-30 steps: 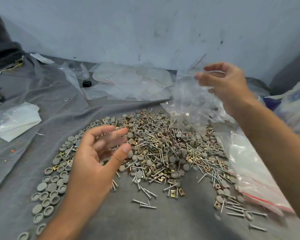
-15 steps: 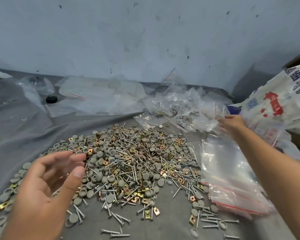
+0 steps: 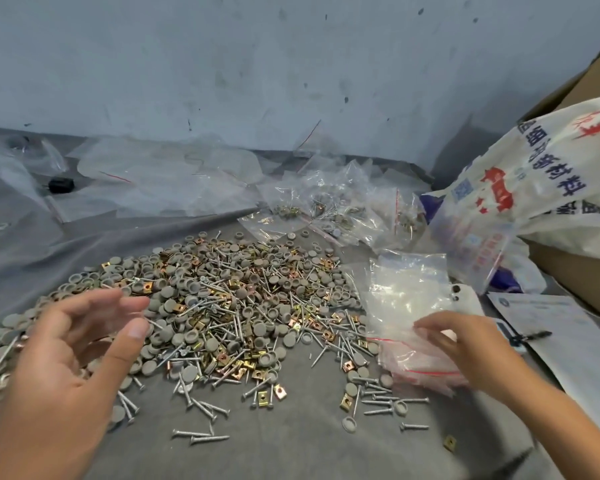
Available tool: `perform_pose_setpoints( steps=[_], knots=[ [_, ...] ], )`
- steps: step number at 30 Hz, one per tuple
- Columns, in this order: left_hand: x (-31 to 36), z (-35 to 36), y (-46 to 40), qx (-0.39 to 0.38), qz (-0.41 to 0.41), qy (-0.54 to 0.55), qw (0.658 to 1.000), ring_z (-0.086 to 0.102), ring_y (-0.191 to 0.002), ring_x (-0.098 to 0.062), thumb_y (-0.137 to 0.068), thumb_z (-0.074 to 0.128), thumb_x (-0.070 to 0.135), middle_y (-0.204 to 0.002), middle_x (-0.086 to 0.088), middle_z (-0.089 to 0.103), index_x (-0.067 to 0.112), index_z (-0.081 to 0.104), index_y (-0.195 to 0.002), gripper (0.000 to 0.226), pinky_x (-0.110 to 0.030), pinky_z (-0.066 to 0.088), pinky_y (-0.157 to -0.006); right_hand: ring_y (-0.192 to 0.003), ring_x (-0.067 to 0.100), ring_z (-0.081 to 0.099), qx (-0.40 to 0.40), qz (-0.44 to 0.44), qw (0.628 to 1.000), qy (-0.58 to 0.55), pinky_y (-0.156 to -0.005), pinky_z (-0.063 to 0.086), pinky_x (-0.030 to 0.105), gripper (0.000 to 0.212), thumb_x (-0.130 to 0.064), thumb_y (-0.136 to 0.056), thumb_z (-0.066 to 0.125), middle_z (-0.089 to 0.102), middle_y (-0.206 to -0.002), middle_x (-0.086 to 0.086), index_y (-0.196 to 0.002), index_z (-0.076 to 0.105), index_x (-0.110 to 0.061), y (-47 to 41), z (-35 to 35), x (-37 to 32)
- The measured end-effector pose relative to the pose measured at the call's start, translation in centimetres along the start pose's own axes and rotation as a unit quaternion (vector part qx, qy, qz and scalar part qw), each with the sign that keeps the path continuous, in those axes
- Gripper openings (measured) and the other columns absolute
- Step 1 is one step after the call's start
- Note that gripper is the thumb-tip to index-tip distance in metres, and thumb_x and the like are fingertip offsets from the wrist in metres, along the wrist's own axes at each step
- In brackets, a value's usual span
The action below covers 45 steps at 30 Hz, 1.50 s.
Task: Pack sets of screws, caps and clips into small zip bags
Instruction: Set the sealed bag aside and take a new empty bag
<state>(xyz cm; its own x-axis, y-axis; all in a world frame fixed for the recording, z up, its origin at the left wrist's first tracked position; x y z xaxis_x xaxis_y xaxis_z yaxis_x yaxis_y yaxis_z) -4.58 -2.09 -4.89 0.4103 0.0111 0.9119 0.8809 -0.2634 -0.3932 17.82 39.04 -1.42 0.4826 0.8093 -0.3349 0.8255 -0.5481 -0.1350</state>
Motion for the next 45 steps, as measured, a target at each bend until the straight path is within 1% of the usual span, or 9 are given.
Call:
perform_pose_setpoints(
  steps=[7,15,18,21,25,28,33,37,45],
  knots=[
    [2.2,1.7,0.6,-0.009,-0.021,-0.022,1.0,0.067,-0.104,0.002,-0.08,0.059,0.079,-0.119,0.016,0.07,0.048,0.059,-0.116,0.047,-0.035,0.054,-0.08,-0.081,0.0,0.069,0.104,0.02,0.945,-0.309,-0.076,0.048,0.025,0.018,-0.031,-0.098,0.06,0.075,-0.089,-0.016,-0.087,0.074,-0.028,-0.5,-3.8,-6.7],
    [6.7,4.2,2.1,-0.141,-0.06,-0.011,0.988,0.069,-0.095,-0.008,-0.083,0.06,0.066,-0.103,0.011,0.072,0.042,0.066,-0.107,0.034,-0.024,0.055,-0.075,-0.069,0.003,0.064,-0.041,-0.046,0.857,-0.511,-0.061,0.05,0.016,0.016,-0.028,-0.097,0.062,0.073,-0.079,-0.007,-0.089,0.074,-0.021,0.2,4.3,-23.8],
    [6.7,3.5,1.5,-0.085,-0.046,-0.015,0.995,0.065,-0.075,-0.024,-0.087,0.065,0.051,-0.083,-0.002,0.072,0.024,0.07,-0.097,0.029,-0.043,0.054,-0.067,-0.072,0.01,0.066,-0.087,-0.049,0.837,-0.537,-0.063,0.052,0.022,0.015,-0.025,-0.097,0.062,0.074,-0.08,-0.003,-0.092,0.074,-0.017,0.9,7.0,-26.4],
    [6.1,2.3,1.0,-0.025,-0.05,-0.055,0.997,0.066,-0.071,-0.025,-0.088,0.067,0.037,-0.077,0.001,0.072,0.02,0.072,-0.092,0.018,-0.042,0.054,-0.064,-0.084,0.013,0.069,-0.092,-0.036,0.813,-0.573,-0.071,0.051,0.022,0.026,-0.042,-0.087,0.068,0.074,-0.088,-0.007,-0.101,0.071,-0.02,1.4,8.2,-26.5],
    [6.7,1.6,1.3,-0.016,0.061,-0.186,0.98,0.063,-0.074,-0.01,-0.09,0.073,0.032,-0.08,0.013,0.068,0.025,0.072,-0.092,0.007,-0.031,0.052,-0.067,-0.098,0.013,0.069,-0.105,-0.117,0.848,-0.506,-0.079,0.056,0.035,0.054,-0.064,-0.07,0.075,0.071,-0.109,-0.009,-0.113,0.063,-0.035,3.1,8.4,-26.4],
    [6.7,1.8,1.9,-0.023,0.136,-0.241,0.961,0.059,-0.079,-0.003,-0.091,0.074,0.029,-0.085,0.016,0.065,0.025,0.069,-0.101,0.012,-0.024,0.049,-0.071,-0.085,0.017,0.071,-0.127,-0.137,0.83,-0.526,-0.073,0.059,0.037,0.034,-0.053,-0.077,0.078,0.075,-0.096,-0.004,-0.103,0.067,-0.033,4.0,8.5,-26.8],
    [6.6,1.9,2.0,0.003,0.123,-0.23,0.965,0.061,-0.072,-0.005,-0.091,0.074,0.028,-0.081,0.013,0.062,0.034,0.044,-0.095,0.031,-0.028,0.05,-0.064,-0.067,0.01,0.07,-0.089,-0.104,0.831,-0.539,-0.059,0.052,0.014,0.019,-0.035,-0.088,0.06,0.076,-0.08,-0.002,-0.095,0.072,-0.021,3.2,8.2,-25.8],
    [7.0,0.3,1.2,0.057,0.142,-0.225,0.962,0.07,-0.084,0.002,-0.088,0.077,0.016,-0.093,0.011,0.075,0.032,0.052,-0.086,0.03,-0.011,0.052,-0.067,-0.067,0.015,0.071,-0.06,-0.077,0.877,-0.47,-0.058,0.056,0.029,0.009,-0.025,-0.09,0.071,0.077,-0.077,-0.007,-0.095,0.068,-0.032,2.3,8.0,-24.9],
    [5.9,0.0,1.3,0.037,0.245,-0.347,0.904,0.072,-0.1,-0.014,-0.087,0.073,0.009,-0.109,0.005,0.076,0.02,0.08,-0.088,0.013,-0.046,0.055,-0.078,-0.053,-0.001,0.059,-0.125,-0.124,0.897,-0.404,-0.048,0.039,0.012,0.03,-0.057,-0.078,0.068,0.074,-0.074,-0.01,-0.095,0.064,-0.032,2.1,8.0,-24.7]
  ],
)
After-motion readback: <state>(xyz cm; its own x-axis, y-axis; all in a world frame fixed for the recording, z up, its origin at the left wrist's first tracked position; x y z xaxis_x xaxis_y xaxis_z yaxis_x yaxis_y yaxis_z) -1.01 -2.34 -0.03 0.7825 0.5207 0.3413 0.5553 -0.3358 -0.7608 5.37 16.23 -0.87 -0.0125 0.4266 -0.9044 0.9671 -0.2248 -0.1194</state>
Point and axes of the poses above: each hand's wrist, its own y-axis away from the middle knuckle, its own z-axis out of the palm, x = y × z, the point moved 2 cm from there along -y, towards the middle knuckle
